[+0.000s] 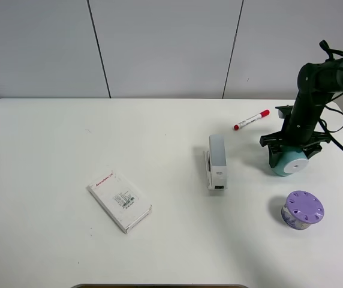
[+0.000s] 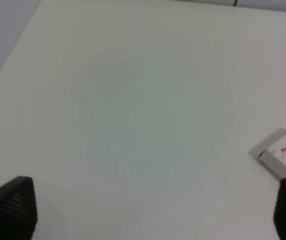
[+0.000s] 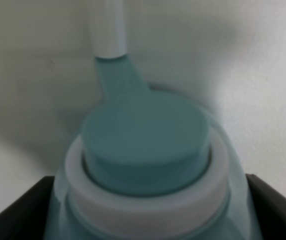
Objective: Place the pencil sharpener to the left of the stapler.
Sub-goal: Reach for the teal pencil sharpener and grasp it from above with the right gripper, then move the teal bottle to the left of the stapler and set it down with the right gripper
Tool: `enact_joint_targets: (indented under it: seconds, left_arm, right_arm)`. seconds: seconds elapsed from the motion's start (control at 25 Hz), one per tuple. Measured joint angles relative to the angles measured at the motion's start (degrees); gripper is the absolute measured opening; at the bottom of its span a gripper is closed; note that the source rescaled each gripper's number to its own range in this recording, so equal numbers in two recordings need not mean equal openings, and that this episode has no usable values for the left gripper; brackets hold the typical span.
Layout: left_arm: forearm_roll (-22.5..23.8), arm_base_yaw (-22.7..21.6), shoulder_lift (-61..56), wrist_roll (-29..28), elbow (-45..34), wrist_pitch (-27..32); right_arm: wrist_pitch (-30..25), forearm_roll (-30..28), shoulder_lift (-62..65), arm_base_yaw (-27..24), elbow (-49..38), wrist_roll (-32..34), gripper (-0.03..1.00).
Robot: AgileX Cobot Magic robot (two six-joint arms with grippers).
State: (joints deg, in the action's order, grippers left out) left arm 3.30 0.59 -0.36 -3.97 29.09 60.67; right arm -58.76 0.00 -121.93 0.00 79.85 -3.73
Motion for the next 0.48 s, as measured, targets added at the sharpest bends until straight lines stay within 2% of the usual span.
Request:
enact_joint_targets:
  seconds: [0.48]
  left_arm:
    - [0.00,0.00,0.00,0.00,0.00,0.00]
  right_arm:
    - [0.00,0.00,0.00,0.00,0.00,0.00,0.00]
